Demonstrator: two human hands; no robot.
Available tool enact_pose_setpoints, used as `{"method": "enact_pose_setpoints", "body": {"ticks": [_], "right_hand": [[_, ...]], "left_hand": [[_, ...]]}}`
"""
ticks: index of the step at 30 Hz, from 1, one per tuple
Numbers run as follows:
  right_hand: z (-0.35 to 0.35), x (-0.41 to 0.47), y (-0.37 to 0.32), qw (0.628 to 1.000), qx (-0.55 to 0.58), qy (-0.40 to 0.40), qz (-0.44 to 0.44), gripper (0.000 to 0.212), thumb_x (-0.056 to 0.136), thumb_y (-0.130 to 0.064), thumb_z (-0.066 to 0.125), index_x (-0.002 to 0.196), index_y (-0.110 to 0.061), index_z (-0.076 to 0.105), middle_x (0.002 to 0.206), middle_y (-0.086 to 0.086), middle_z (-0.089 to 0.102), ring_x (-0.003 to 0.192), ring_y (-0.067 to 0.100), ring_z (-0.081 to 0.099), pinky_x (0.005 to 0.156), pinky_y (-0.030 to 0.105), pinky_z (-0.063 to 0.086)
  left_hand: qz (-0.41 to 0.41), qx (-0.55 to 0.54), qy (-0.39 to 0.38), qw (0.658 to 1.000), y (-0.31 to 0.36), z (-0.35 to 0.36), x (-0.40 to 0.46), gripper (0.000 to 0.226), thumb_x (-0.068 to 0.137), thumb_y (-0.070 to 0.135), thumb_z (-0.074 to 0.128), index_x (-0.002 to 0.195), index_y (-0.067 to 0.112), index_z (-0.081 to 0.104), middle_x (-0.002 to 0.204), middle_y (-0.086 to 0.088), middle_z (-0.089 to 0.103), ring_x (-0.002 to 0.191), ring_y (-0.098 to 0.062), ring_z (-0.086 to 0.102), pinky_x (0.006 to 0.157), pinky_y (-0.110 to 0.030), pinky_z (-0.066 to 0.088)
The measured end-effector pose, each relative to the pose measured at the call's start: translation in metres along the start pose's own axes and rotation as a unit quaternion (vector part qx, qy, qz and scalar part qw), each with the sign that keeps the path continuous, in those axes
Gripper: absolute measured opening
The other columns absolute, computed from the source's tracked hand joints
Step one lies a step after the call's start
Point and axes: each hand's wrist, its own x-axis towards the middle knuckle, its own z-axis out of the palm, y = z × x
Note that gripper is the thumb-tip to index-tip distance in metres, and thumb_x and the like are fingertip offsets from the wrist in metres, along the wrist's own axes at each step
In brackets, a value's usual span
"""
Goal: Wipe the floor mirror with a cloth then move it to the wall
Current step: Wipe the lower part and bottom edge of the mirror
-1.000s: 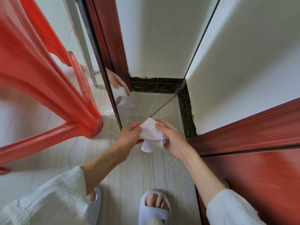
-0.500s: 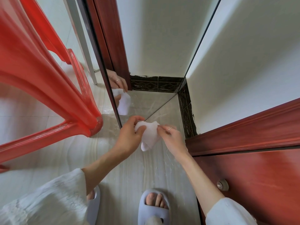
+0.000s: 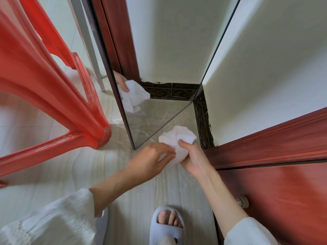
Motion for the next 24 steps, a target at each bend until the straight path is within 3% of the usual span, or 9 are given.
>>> {"method": "enact_pose_setpoints", "body": {"ticks": [3,7,10,13,17,19,21,24], "right_hand": [[0.002,-0.002,-0.002,0.998,-0.048,0.007,-0.027,0.025,0.095,-0.004,0.042,0.117,0.000,0.054,0.110,0.018,0.064,0.094,0.025,0.064,0.082,0.035,0.053],[0.005,-0.005,0.002,0.994,-0.108,0.018,-0.023,0.028,0.098,-0.017,0.042,0.118,-0.001,0.055,0.105,0.016,0.066,0.094,0.025,0.065,0.086,0.038,0.051],[0.012,-0.006,0.005,0.990,-0.138,0.017,-0.003,0.032,0.096,-0.026,0.047,0.110,0.000,0.061,0.102,0.018,0.067,0.090,0.026,0.066,0.086,0.040,0.051],[0.018,-0.007,0.005,0.990,-0.139,0.012,0.000,0.029,0.095,-0.022,0.049,0.102,0.003,0.063,0.094,0.018,0.067,0.087,0.026,0.065,0.091,0.042,0.048],[0.013,-0.006,0.001,0.995,-0.100,0.015,-0.022,0.013,0.092,-0.014,0.053,0.085,-0.003,0.056,0.077,0.012,0.063,0.072,0.020,0.063,0.073,0.035,0.051],[0.006,-0.003,0.000,0.991,-0.108,0.029,-0.068,0.015,0.091,-0.015,0.055,0.077,-0.011,0.053,0.071,0.004,0.063,0.068,0.013,0.062,0.065,0.026,0.051],[-0.002,0.002,-0.001,0.984,-0.152,0.019,-0.093,0.011,0.090,-0.025,0.058,0.089,-0.014,0.058,0.090,0.000,0.063,0.086,0.009,0.060,0.069,0.023,0.048],[-0.007,0.002,-0.004,0.982,-0.171,-0.071,-0.031,0.060,0.078,-0.045,0.065,0.126,-0.011,0.052,0.120,0.005,0.058,0.107,0.016,0.056,0.083,0.025,0.048]], "left_hand": [[-0.016,0.054,0.012,0.998,-0.008,-0.001,0.002,0.036,0.083,0.035,0.058,0.113,0.017,0.059,0.115,0.002,0.060,0.107,-0.017,0.054,0.094,-0.034,0.043],[-0.047,0.120,0.002,0.992,-0.009,-0.001,0.001,0.075,0.075,0.042,0.068,0.137,0.023,0.032,0.144,0.005,0.030,0.132,-0.015,0.028,0.107,-0.031,0.023],[-0.049,0.163,-0.021,0.985,-0.010,0.000,0.000,0.087,0.072,0.043,0.069,0.142,0.024,0.021,0.151,0.006,0.018,0.138,-0.016,0.015,0.110,-0.033,0.017],[-0.062,0.117,0.002,0.991,-0.014,0.000,0.000,0.077,0.071,0.036,0.072,0.136,0.024,0.033,0.134,0.007,0.041,0.126,-0.015,0.034,0.102,-0.028,0.025],[-0.142,0.010,0.019,0.990,-0.016,0.000,0.003,0.050,0.068,0.034,0.076,0.111,0.022,0.052,0.097,0.008,0.058,0.090,-0.016,0.053,0.081,-0.029,0.043],[-0.198,-0.042,0.027,0.979,-0.015,-0.003,0.004,0.032,0.073,0.028,0.073,0.097,0.017,0.055,0.082,0.004,0.058,0.074,-0.016,0.053,0.064,-0.024,0.042],[-0.218,-0.070,0.042,0.973,-0.015,-0.005,0.006,0.020,0.078,0.023,0.069,0.088,0.017,0.053,0.073,0.005,0.055,0.065,-0.010,0.050,0.053,-0.015,0.036],[-0.246,-0.190,0.049,0.949,-0.012,-0.010,0.008,0.018,0.081,0.019,0.066,0.094,0.016,0.054,0.077,0.007,0.059,0.069,-0.006,0.055,0.057,-0.009,0.040]]}}
